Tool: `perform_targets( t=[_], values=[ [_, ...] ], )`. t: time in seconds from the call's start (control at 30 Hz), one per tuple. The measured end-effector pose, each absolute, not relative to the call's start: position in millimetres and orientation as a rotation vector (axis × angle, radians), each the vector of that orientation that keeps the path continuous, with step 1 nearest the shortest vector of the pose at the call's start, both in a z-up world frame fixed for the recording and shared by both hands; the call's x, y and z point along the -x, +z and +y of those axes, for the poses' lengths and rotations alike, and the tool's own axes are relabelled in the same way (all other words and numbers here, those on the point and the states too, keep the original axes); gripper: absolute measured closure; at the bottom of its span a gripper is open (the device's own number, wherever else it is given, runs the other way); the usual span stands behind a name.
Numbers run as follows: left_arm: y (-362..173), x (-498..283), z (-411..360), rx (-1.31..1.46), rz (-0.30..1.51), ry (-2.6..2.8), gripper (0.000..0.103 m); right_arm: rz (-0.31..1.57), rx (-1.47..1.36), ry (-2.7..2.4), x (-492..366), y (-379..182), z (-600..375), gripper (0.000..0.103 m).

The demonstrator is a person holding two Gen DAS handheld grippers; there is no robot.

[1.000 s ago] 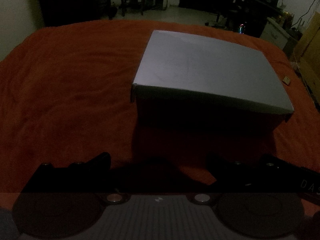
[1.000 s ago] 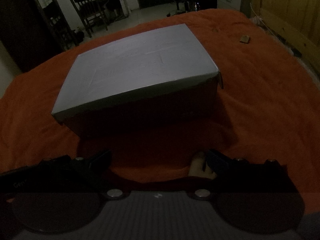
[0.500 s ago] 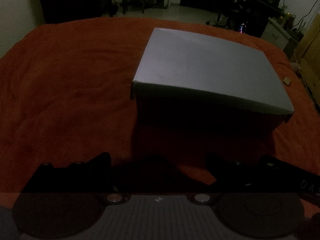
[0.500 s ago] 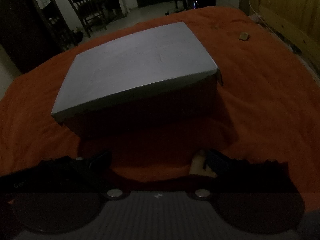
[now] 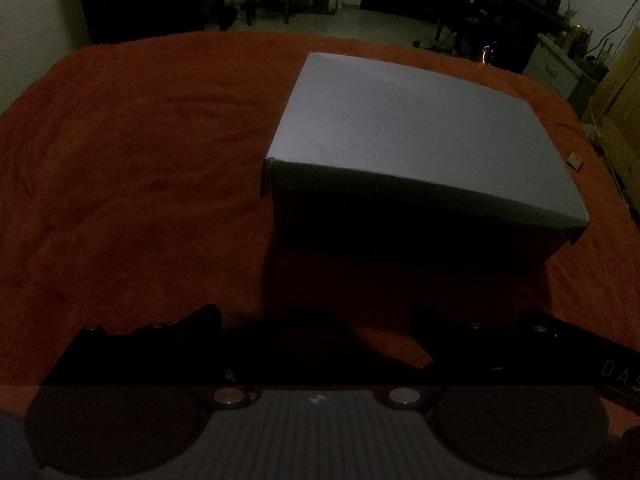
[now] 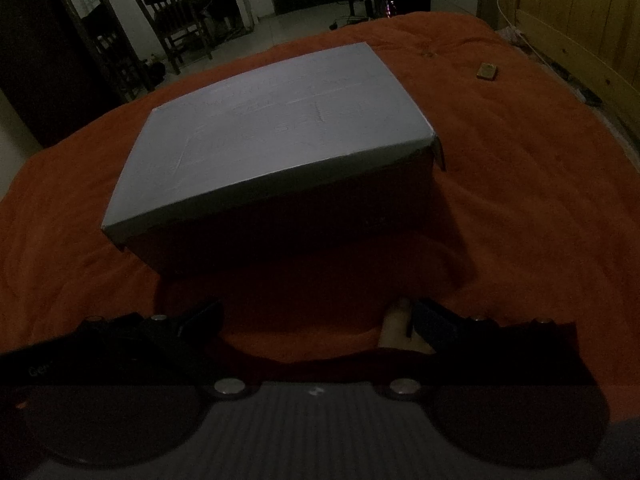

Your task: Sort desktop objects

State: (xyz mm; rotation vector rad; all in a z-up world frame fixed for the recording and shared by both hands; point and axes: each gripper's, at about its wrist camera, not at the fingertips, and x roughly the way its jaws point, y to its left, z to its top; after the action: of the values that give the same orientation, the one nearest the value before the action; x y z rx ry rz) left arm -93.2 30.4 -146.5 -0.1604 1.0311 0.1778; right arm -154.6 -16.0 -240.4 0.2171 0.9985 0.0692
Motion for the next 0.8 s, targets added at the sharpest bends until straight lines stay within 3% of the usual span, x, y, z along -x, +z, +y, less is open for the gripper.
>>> perform_targets(
  t=[0.8],
  values=[
    [-151.0,93.0,28.3,0.164,1.032,0.187,0.001,0.997,-0.219,0.068,155.7,-245.0,-17.9,0.000]
  ],
)
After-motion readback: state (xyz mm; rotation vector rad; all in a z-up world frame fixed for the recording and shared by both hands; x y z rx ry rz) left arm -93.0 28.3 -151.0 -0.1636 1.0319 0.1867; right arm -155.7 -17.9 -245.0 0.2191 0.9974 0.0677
